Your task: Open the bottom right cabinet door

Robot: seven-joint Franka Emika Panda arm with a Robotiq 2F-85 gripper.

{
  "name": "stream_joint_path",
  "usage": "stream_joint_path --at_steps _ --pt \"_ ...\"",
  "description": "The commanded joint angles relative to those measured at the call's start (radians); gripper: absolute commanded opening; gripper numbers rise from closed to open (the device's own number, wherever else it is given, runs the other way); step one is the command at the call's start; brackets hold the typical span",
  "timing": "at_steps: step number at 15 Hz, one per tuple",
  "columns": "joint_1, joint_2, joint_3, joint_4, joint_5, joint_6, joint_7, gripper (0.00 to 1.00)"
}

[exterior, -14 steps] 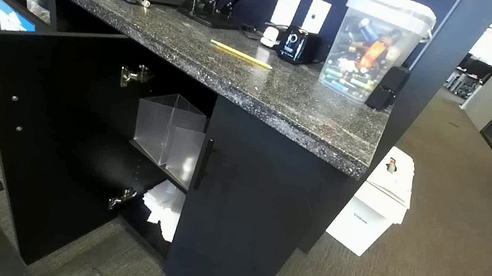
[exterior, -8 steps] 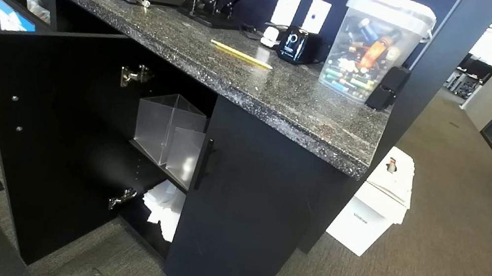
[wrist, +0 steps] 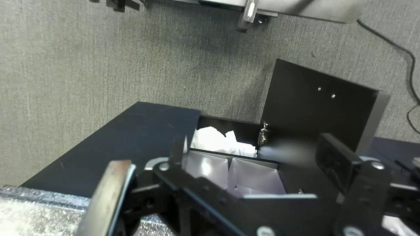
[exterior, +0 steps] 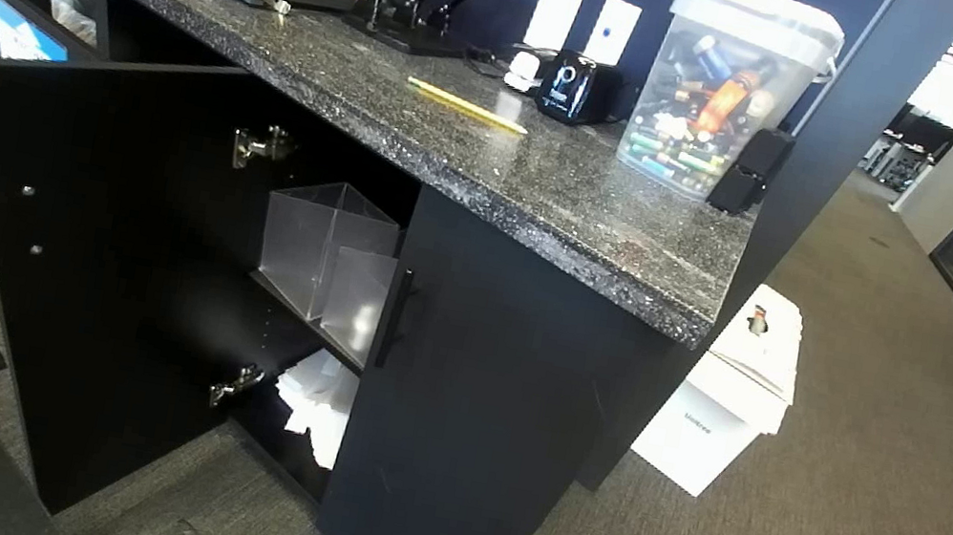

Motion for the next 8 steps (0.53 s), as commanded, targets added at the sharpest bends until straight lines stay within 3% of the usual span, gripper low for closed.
stream_joint_path --at_steps 1,4,8 --pt "-0.018 0.202 -0.061 0.002 -0.002 0.219 -0.023 1.0" --pt "-0.031 0.403 -0.108 0.041 -0.025 0.415 -0.023 1.0" --pt "-0.046 0.679 -0.152 0.168 0.026 0.589 -0.063 1.0"
